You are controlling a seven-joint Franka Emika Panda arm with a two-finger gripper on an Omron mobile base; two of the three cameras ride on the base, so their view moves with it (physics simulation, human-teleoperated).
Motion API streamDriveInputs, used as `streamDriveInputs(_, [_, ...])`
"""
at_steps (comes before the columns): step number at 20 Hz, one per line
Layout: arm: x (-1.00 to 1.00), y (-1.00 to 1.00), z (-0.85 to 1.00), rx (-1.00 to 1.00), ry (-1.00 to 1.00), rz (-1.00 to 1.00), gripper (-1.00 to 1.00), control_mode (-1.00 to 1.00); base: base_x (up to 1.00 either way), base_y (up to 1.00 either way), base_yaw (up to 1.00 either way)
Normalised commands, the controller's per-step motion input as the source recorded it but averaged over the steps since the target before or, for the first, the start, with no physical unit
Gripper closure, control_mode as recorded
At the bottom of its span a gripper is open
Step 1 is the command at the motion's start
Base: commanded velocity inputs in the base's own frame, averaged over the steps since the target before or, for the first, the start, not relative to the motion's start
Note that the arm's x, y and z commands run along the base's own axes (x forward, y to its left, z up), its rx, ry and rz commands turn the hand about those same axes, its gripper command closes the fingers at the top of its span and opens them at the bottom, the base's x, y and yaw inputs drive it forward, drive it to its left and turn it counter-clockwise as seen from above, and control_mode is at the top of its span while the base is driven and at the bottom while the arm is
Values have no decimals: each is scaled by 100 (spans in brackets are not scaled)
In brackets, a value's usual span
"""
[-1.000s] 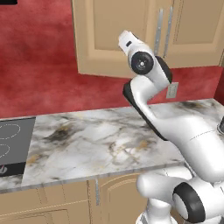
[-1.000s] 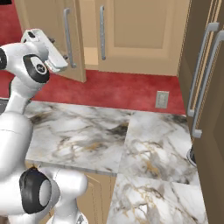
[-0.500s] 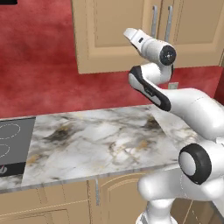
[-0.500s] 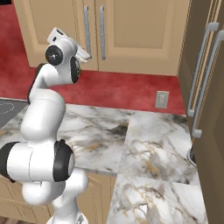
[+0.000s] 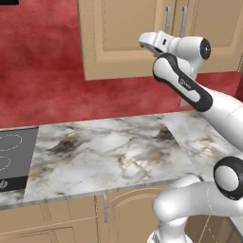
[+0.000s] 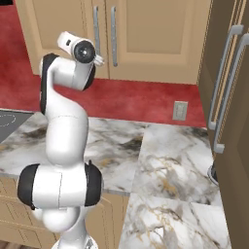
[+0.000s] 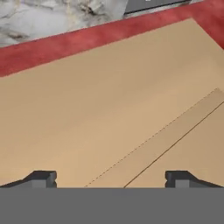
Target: Pick the squash from the counter and place it in the cabinet. Then close the cabinet.
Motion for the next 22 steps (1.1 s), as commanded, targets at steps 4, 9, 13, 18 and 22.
streamDriveInputs(4, [-58,0,20,-29,0,20,-100,-100,0,0,0])
streamDriveInputs(9, [-100,-2,32,-30,-3,15,-100,-100,0,0,0])
streamDriveInputs(13, [-100,0,13,-29,-15,5,-100,-100,0,0,0])
streamDriveInputs(18, [-100,0,-5,-26,-17,0,-100,-100,0,0,0])
streamDriveInputs(22, [-100,0,-54,-22,-13,-2,-100,-100,0,0,0])
